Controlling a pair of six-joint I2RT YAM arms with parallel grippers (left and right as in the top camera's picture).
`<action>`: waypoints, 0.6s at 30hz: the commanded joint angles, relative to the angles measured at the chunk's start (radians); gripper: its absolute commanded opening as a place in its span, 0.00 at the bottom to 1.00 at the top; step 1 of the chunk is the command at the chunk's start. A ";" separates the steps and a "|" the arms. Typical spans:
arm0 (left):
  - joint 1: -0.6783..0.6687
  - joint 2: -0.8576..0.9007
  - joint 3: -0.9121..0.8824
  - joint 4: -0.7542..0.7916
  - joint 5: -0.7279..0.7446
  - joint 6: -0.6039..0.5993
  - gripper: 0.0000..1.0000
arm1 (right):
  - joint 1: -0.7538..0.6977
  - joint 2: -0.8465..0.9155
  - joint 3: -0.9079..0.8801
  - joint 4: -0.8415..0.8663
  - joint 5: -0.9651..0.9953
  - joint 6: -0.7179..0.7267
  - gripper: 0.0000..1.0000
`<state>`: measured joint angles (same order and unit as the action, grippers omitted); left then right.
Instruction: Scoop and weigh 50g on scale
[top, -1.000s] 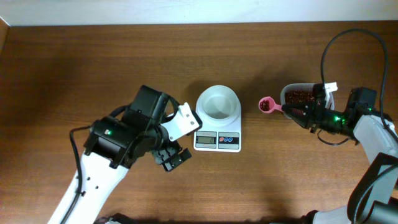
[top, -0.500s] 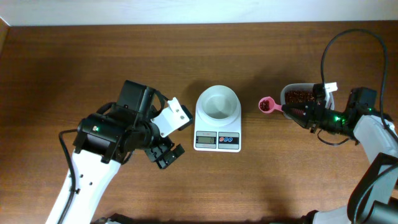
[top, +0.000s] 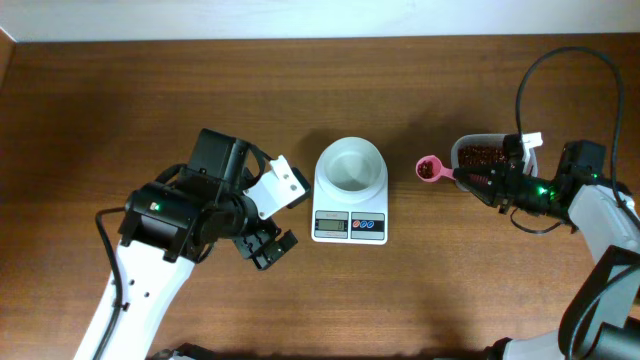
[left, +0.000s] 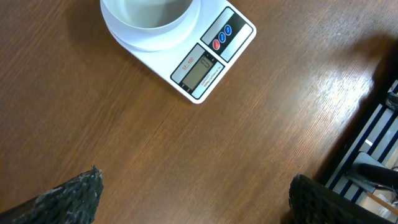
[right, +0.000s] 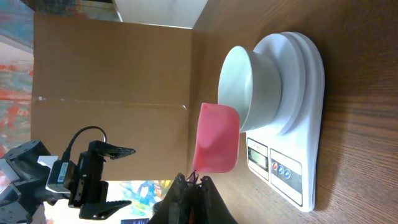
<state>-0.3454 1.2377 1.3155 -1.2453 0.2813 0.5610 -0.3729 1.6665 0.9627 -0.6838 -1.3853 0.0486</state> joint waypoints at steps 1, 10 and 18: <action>0.003 -0.006 -0.012 0.003 0.019 0.016 0.99 | 0.007 0.010 -0.005 0.000 -0.006 -0.019 0.04; 0.003 -0.006 -0.085 0.045 0.031 0.016 0.99 | 0.007 0.010 -0.005 0.000 -0.005 -0.019 0.04; 0.003 -0.006 -0.085 0.044 0.030 0.016 0.99 | 0.007 0.010 -0.005 0.000 -0.005 -0.019 0.04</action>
<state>-0.3454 1.2377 1.2396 -1.2034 0.2893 0.5610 -0.3729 1.6665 0.9627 -0.6838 -1.3853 0.0483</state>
